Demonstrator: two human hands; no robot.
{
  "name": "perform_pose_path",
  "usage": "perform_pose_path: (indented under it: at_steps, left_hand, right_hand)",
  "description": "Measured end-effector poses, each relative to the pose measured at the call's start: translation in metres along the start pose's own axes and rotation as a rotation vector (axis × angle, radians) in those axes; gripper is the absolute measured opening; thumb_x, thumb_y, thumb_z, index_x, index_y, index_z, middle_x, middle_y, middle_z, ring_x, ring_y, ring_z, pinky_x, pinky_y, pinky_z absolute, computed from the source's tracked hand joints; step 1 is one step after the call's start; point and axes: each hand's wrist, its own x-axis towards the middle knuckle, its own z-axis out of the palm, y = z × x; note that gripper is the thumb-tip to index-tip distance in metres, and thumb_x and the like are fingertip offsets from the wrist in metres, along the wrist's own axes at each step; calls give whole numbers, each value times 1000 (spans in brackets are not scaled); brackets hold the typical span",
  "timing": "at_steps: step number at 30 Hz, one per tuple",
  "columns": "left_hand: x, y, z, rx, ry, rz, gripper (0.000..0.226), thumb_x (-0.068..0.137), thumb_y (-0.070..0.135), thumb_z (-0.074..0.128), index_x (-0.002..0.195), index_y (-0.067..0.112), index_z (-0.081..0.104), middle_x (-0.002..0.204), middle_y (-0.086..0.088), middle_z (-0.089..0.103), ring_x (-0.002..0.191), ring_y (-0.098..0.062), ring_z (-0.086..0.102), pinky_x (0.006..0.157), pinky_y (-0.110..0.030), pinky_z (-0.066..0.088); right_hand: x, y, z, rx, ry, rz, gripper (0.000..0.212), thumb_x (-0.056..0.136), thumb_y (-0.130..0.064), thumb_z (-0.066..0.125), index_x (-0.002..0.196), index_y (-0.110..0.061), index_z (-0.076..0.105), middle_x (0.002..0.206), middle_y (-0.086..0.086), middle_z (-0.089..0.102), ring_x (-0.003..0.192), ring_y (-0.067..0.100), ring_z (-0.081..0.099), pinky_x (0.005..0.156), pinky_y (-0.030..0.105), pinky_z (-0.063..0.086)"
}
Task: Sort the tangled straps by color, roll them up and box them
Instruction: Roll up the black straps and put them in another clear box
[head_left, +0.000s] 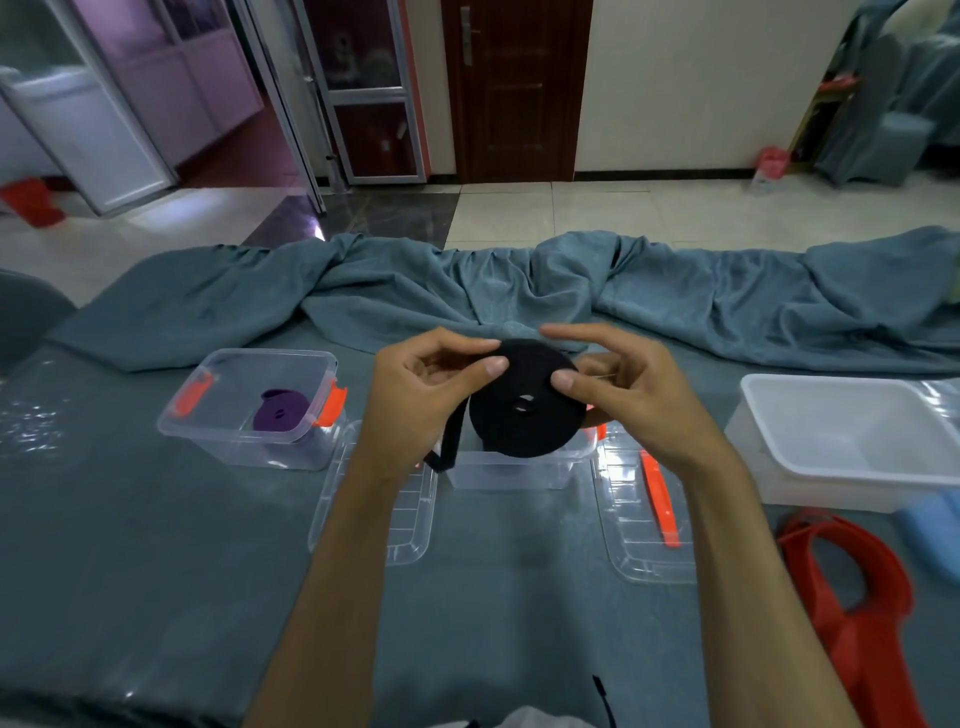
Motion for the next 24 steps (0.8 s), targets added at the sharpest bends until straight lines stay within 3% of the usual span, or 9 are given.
perform_pose_path:
  at_steps: [3, 9, 13, 16, 20, 24]
  left_hand:
    - [1, -1, 3, 44, -4, 22, 19, 86, 2, 84, 100, 15, 81, 100, -2, 82, 96, -16, 79, 87, -21, 60]
    - [7, 4, -6, 74, -157, -27, 31, 89, 14, 77, 121, 18, 76, 112, 3, 78, 111, -16, 74, 96, -23, 57]
    - [4, 2, -3, 146, -42, -9, 25, 80, 14, 89, 101, 26, 81, 97, 6, 81, 94, -12, 77, 84, -20, 60]
    - [2, -3, -1, 135, -8, -11, 24, 83, 11, 88, 100, 25, 81, 98, 3, 81, 95, -16, 78, 86, -26, 63]
    - [3, -1, -9, 27, -144, -65, 33, 84, 14, 83, 116, 23, 79, 114, 0, 81, 111, -19, 76, 95, -27, 60]
    - [2, -3, -8, 70, -47, -14, 33, 80, 9, 89, 101, 34, 83, 101, 4, 82, 99, -13, 78, 87, -19, 59]
  right_hand:
    - [0, 1, 2, 42, -17, 4, 37, 87, -19, 83, 122, -25, 73, 101, 14, 80, 88, 29, 80, 68, 28, 62]
    - [1, 6, 5, 56, 112, -82, 27, 89, -7, 82, 108, -23, 70, 102, 16, 79, 84, 29, 80, 68, 33, 63]
    - [3, 7, 6, 23, 50, -25, 34, 89, -12, 84, 113, -25, 64, 99, 17, 79, 83, 34, 79, 67, 40, 65]
    - [4, 6, 7, -10, 69, -99, 39, 90, -9, 82, 125, -24, 73, 108, 9, 81, 99, 27, 79, 78, 31, 64]
    - [2, 6, 6, 22, 142, -81, 32, 90, -9, 81, 118, -23, 76, 112, 8, 80, 101, 27, 79, 76, 30, 64]
    - [0, 5, 4, 55, 81, 0, 19, 92, -24, 79, 108, -23, 69, 103, 15, 81, 92, 29, 79, 72, 37, 63]
